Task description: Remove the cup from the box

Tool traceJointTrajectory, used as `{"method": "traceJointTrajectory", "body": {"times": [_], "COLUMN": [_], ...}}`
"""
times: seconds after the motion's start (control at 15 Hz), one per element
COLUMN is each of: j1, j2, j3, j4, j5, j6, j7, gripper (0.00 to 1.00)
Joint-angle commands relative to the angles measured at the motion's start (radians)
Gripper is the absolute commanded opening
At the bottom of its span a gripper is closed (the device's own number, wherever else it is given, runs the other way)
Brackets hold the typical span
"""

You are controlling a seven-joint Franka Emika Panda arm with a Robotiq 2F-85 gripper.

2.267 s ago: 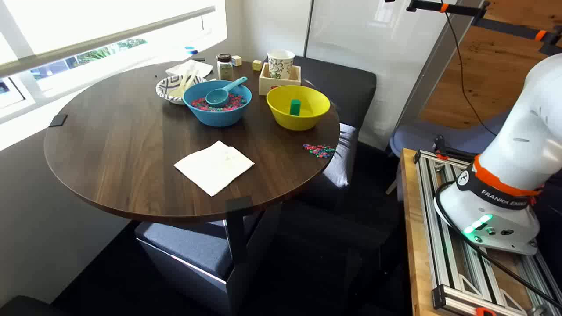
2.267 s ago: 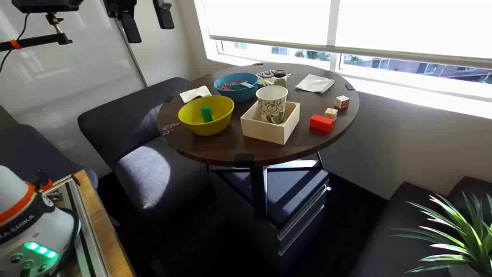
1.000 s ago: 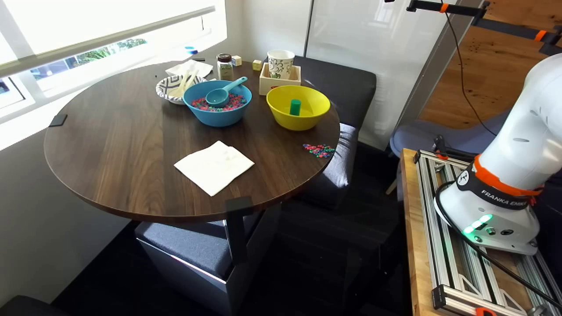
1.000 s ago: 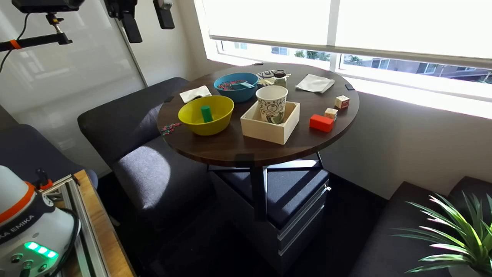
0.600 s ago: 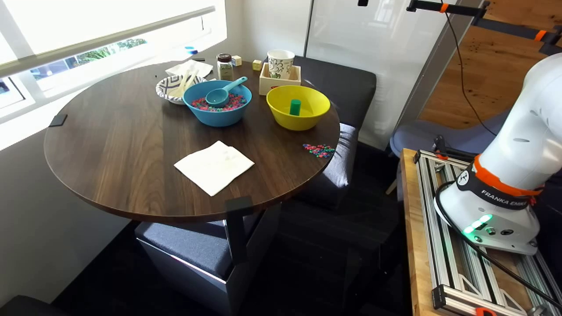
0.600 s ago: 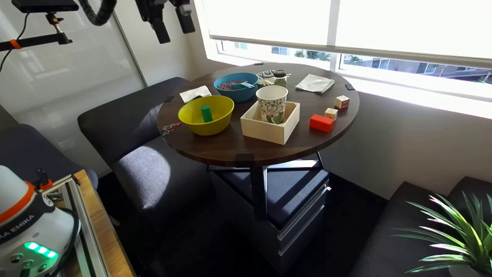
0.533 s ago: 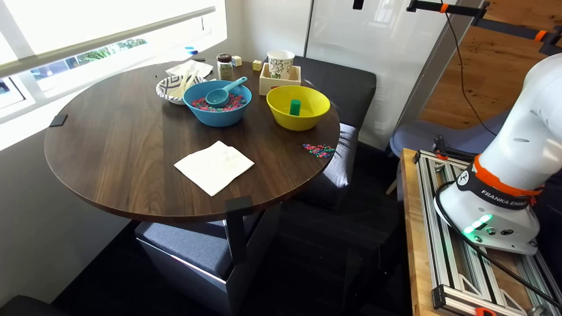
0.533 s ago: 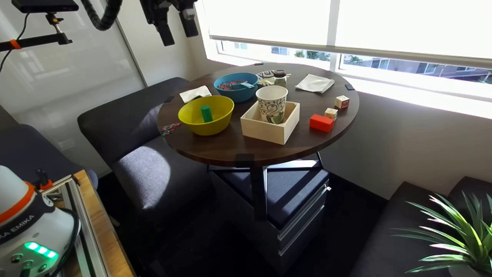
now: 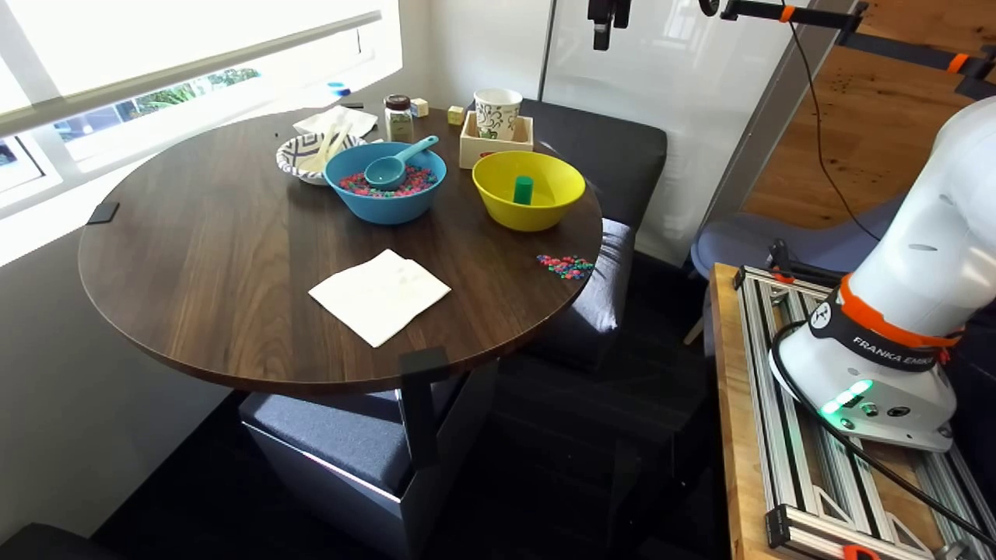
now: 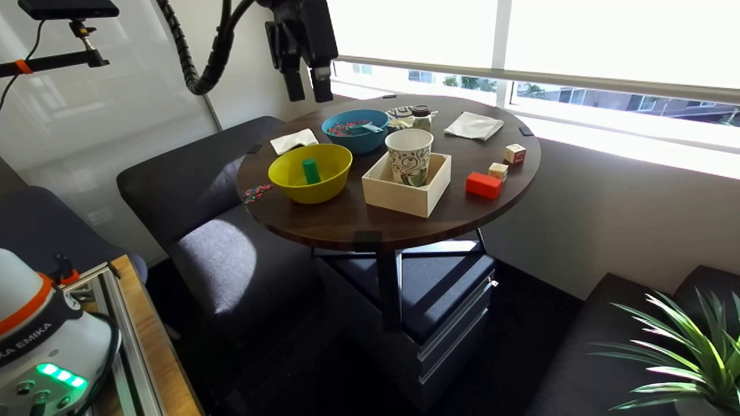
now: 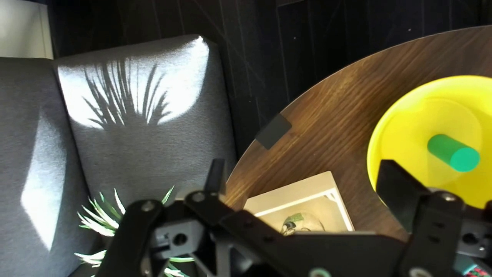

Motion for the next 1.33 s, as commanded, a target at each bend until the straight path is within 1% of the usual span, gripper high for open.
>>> {"method": "traceJointTrajectory", "body": {"times": [0.0, 0.07, 0.27, 0.47, 0.67, 0.73, 0.8, 1.0, 1.07, 1.27], "j1": [-0.007, -0.019, -0.039, -0.052, -0.068, -0.070, -0.061, -0.067, -0.067, -0.075], "j2": [-0.006, 0.026, 0.088, 0.178, 0.254, 0.272, 0.225, 0.266, 0.280, 0.303], "j3": [0.009, 0.013, 0.003, -0.008, -0.024, -0.027, -0.020, -0.028, -0.028, -0.035], "j4": [0.002, 0.032, 0.028, 0.050, 0.089, 0.113, 0.055, 0.096, 0.099, 0.103], "j5": [0.002, 0.012, 0.012, 0.078, 0.154, 0.184, 0.126, 0.157, 0.190, 0.295], "j6": [-0.002, -0.049, -0.020, -0.026, -0.048, -0.087, -0.031, -0.058, -0.022, 0.055], "j7": [-0.002, 0.099, 0.240, 0.346, 0.427, 0.443, 0.404, 0.424, 0.476, 0.567], "gripper": [1.00, 1.00, 1.00, 1.00, 1.00, 1.00, 1.00, 1.00, 1.00, 1.00]}}
